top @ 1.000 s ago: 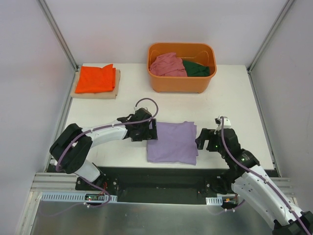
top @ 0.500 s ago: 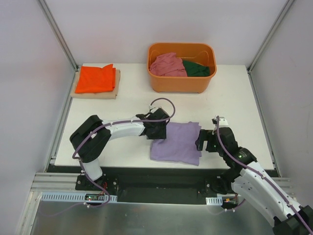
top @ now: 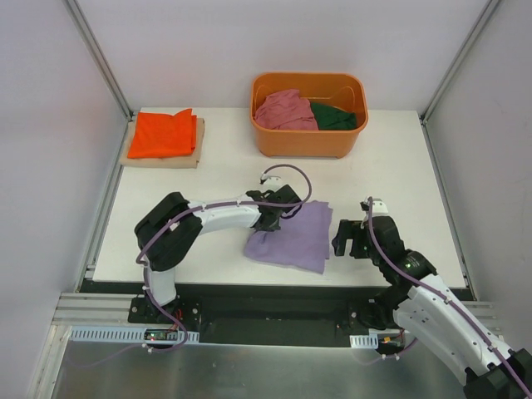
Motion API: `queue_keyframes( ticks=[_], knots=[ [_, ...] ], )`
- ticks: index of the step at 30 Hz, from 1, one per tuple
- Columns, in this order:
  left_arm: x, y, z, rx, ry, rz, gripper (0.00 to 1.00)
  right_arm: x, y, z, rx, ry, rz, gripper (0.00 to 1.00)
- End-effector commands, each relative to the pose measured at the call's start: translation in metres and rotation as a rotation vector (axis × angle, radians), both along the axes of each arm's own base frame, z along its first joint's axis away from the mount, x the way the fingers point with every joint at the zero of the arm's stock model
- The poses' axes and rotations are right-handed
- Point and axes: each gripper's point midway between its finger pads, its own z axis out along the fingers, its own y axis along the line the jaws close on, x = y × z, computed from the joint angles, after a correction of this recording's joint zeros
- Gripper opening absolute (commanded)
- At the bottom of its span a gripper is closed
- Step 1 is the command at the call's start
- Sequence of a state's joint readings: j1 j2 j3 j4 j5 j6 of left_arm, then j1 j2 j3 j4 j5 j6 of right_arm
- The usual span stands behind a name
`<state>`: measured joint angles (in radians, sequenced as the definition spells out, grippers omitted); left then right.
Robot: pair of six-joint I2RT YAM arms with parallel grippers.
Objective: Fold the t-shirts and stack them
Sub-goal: Put the neatly folded tshirt into the corner of the board with the left arm
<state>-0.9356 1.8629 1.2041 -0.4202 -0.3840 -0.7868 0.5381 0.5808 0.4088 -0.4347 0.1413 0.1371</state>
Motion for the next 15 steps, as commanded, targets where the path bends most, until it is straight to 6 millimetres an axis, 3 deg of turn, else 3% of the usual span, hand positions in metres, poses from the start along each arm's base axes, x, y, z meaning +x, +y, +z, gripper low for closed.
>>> queue_keyframes(
  ticks=[1, 8, 15],
  knots=[
    [0.029, 0.086, 0.030, 0.402, -0.175, -0.018, 0.00, 0.000, 0.000, 0.002, -0.003, -0.005, 0.004, 0.96],
    [0.073, 0.154, 0.059, 0.613, -0.248, 0.077, 0.00, 0.000, 0.000, 0.002, 0.007, -0.010, 0.005, 0.96],
    [0.143, 0.191, 0.073, 0.645, -0.299, 0.040, 0.00, 0.000, 0.002, 0.003, 0.019, -0.023, 0.010, 0.96]
  ],
)
